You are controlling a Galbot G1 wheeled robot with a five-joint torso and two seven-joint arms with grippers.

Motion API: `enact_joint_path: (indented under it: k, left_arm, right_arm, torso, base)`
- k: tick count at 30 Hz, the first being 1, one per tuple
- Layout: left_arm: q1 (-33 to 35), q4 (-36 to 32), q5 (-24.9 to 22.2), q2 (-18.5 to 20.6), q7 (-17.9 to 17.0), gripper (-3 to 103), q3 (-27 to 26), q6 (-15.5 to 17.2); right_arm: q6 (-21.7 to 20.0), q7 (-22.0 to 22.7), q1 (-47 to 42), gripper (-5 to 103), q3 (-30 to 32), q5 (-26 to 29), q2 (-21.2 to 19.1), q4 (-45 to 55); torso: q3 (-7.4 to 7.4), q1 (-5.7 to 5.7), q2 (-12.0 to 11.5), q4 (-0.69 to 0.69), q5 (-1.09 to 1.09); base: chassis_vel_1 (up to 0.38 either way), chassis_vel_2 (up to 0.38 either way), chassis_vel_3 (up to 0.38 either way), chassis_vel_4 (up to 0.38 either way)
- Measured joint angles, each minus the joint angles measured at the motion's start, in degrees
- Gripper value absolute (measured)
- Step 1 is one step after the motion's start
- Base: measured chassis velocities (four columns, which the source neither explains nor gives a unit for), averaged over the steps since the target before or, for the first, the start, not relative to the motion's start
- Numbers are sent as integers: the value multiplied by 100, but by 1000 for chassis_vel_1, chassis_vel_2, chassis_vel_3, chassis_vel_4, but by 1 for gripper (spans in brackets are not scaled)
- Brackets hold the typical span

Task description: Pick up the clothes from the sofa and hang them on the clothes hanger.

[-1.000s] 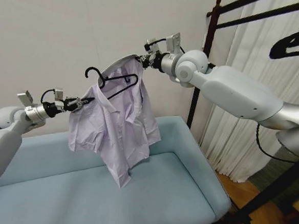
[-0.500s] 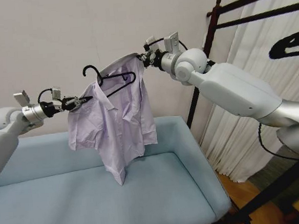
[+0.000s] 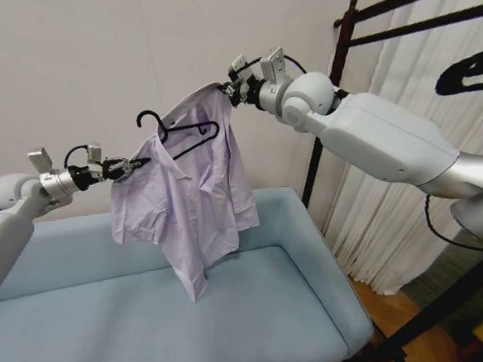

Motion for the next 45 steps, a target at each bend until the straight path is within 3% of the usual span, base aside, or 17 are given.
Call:
enact_joint_path:
  k: [6, 31, 37, 45]
  left_arm:
    - [49, -143, -46, -11, -260, 2, -38, 0]
    - [-45, -133, -315, 136, -457, 2, 46, 70]
    - [-80, -94, -148, 53, -579, 2, 120, 96]
    - [-89, -52, -21, -153, -805, 2, 186, 96]
  right_arm:
    - [-15, 16, -13, 0, -3, 1, -17, 5]
    - [143, -384, -99, 0, -28, -690, -56, -151]
    - [230, -579, 6, 0, -54, -1105, 13, -158]
    - [104, -742, 233, 0, -124, -1135, 71, -41]
  torso:
    - [0, 0, 0, 0, 1]
    - [0, 0, 0, 0, 1]
    - [0, 0, 0, 0, 1]
    - [0, 0, 0, 1, 0]
  base:
    - [0, 0, 0, 0]
    - [0, 0, 0, 0]
    - [0, 0, 0, 0]
    - [0, 0, 0, 0]
